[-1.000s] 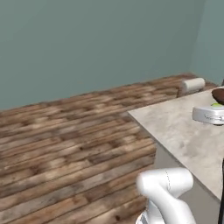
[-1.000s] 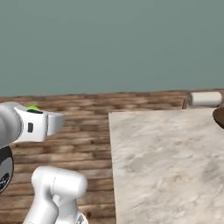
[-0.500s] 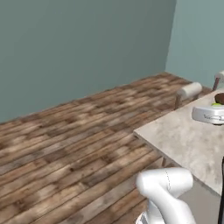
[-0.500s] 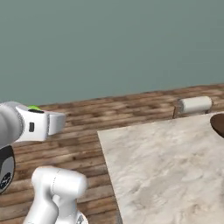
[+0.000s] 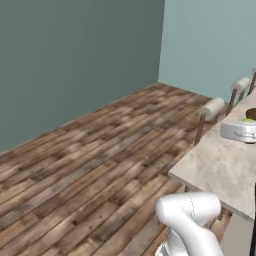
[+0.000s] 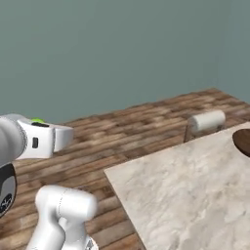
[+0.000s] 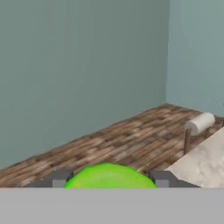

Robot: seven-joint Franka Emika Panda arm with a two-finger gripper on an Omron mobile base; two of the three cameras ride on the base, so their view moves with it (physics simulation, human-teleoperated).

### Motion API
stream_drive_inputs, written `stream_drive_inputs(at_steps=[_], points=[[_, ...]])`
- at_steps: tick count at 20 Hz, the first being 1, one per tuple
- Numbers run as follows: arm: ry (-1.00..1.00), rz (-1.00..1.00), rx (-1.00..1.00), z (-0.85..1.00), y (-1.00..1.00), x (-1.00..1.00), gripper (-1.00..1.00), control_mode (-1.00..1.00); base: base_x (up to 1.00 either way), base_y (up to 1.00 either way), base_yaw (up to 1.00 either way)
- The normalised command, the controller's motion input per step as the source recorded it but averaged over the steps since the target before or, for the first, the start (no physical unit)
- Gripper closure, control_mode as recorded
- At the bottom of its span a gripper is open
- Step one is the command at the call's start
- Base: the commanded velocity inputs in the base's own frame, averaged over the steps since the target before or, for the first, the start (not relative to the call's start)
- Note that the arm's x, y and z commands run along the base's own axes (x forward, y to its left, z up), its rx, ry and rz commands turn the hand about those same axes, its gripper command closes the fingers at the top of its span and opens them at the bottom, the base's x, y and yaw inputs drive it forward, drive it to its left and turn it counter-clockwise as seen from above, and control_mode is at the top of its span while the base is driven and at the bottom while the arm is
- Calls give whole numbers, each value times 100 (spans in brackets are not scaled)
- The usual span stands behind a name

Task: Retrieve the kiwi and tangerine from the fridge and place them into the bowl on the dining table.

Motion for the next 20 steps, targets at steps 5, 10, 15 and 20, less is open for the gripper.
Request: stream_drive_inputs(at_steps=[5,10,15,20], points=[[0,0,0,0,0,0,100,100,77,44,-36],[0,0,0,0,0,0,100,100,56,44,-39],[0,0,0,0,0,0,100,100,46,27,-41],[0,0,0,0,0,0,100,100,27,0,-43]])
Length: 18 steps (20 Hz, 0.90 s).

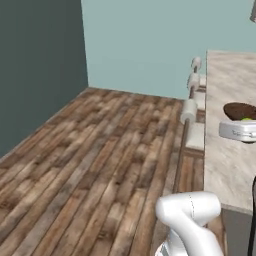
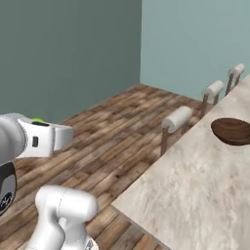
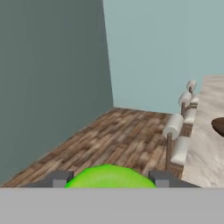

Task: Retrieve the kiwi and tangerine from the fridge and place them into the bowl on the dining table.

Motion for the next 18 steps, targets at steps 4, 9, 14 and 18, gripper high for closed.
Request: stream_drive_inputs(at_steps=[4,9,14,18], points=[[0,0,0,0,0,0,100,100,24,0,-46],[0,0,0,0,0,0,100,100,38,15,-48],[0,0,0,0,0,0,100,100,44,32,-51],[0,0,0,0,0,0,100,100,43,40,-53]])
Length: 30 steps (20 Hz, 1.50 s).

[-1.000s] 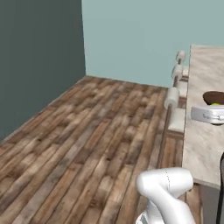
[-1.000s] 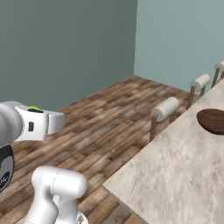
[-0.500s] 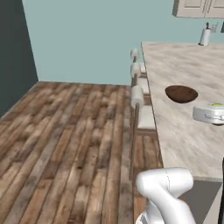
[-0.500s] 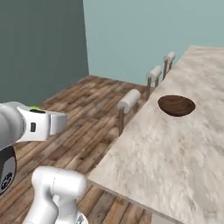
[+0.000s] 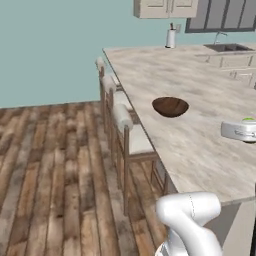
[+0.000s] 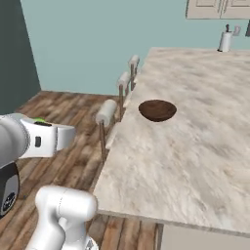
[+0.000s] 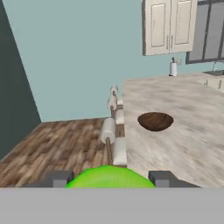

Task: Retrieve the kiwi and tangerine from the fridge and place them into the bowl on the dining table.

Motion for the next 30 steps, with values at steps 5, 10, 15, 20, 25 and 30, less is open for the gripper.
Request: stream_drive_inputs(at_steps=[5,10,15,20,25,30], points=[[0,0,0,0,0,0,100,100,38,47,-55],[0,0,0,0,0,0,100,100,32,44,-55],[0,0,0,0,0,0,100,100,23,44,-54],[0,0,0,0,0,0,100,100,18,47,-54],[0,0,0,0,0,0,100,100,15,56,-54],[0,0,0,0,0,0,100,100,15,65,-55]])
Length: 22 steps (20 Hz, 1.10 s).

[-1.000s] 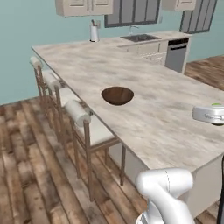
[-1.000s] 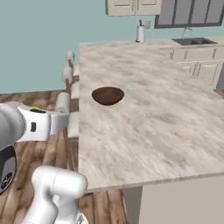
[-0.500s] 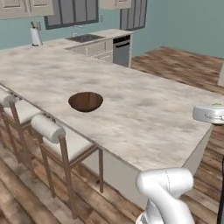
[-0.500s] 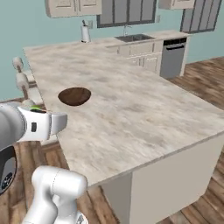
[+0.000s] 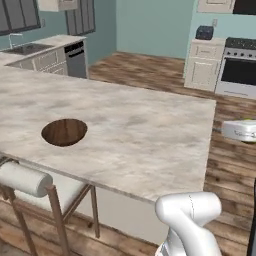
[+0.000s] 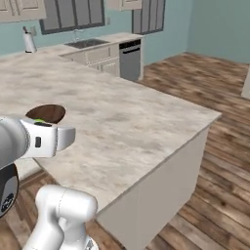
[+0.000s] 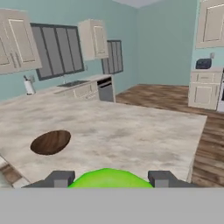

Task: Retrieve the kiwi and tangerine from the fridge and place them into the bowl on the dining table.

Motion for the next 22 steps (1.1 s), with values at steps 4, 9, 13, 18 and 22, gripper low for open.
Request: stream_drive_inputs(at_steps=[4,9,13,18,22], points=[[0,0,0,0,0,0,100,100,9,68,-54],[0,0,0,0,0,0,100,100,6,74,-54],[0,0,0,0,0,0,100,100,4,79,-54],[0,0,0,0,0,0,100,100,3,88,-48],[0,0,0,0,0,0,100,100,0,87,-33]])
